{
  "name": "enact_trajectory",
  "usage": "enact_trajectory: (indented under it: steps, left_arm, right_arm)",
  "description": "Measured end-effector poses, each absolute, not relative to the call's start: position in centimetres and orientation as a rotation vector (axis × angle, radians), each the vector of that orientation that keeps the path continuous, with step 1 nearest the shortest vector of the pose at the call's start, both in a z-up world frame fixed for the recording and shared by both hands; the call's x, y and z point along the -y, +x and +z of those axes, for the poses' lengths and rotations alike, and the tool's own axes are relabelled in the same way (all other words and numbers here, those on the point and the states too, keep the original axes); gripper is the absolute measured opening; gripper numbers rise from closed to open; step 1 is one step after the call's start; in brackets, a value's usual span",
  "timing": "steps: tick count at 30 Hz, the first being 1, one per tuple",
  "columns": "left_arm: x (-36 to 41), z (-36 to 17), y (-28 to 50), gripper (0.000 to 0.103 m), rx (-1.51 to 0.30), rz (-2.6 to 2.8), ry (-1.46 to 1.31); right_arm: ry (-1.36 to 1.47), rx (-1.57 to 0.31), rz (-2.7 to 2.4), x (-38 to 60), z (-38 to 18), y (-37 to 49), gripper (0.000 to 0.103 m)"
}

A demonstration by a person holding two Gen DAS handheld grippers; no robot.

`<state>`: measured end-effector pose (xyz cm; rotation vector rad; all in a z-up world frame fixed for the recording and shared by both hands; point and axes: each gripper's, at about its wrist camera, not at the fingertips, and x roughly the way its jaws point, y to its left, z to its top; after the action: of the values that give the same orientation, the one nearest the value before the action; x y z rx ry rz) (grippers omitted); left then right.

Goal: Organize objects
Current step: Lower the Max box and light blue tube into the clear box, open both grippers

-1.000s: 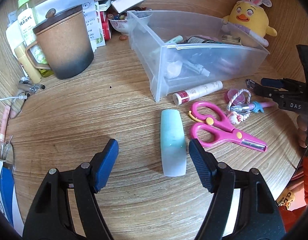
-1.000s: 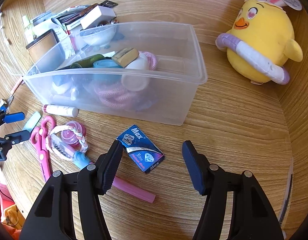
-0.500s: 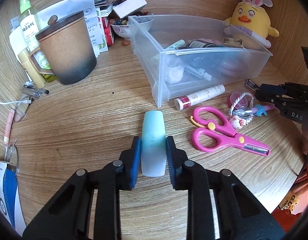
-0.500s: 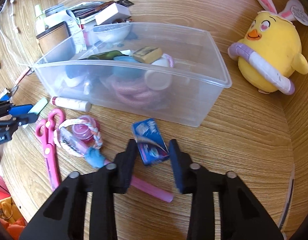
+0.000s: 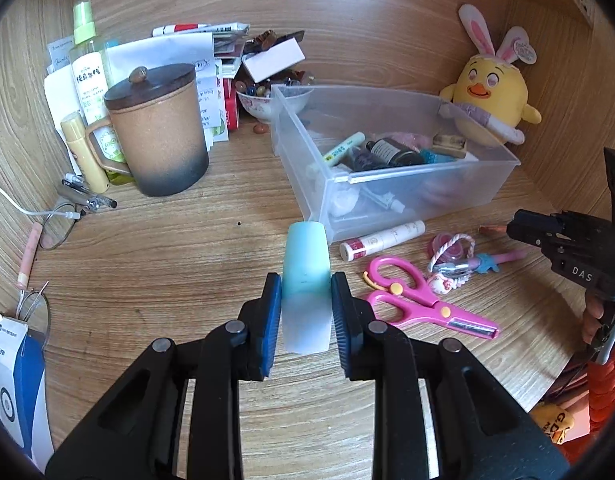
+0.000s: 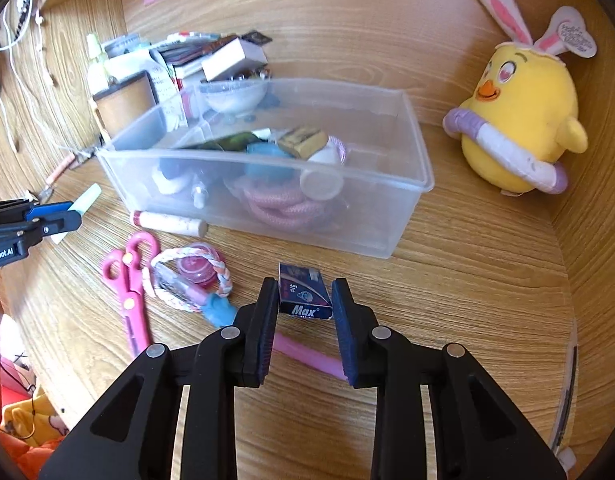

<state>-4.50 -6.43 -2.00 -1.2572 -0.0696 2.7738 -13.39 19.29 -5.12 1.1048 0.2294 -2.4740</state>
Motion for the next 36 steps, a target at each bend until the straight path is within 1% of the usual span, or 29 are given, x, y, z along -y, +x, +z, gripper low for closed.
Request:
enact_trajectory:
  steps: [12, 20, 28, 36]
  left_arm:
    - [5.1, 2.3, -5.4, 0.025, 0.059, 2.815, -1.07]
    - [3.9, 4.0, -7.7, 0.025, 0.032, 2.831, -1.009]
    - [3.0, 2.8, -11.4, 0.025, 0.011, 2.811, -1.079]
    - [2.0, 0.6, -14.3, 0.025, -0.021, 2.769, -1.178]
  right_arm:
    - [0.944, -0.179, -2.532, -19.9, -0.6, -11.7, 0.024]
    - [0.814, -0.178, -2.596, -19.8, 2.6, -12.1, 0.024]
    - [0.8, -0.148, -2.659, -19.4, 3.4, -15.5, 0.024]
    - [0.905, -0.14, -2.666, -19.1, 1.2, -19.1, 0.024]
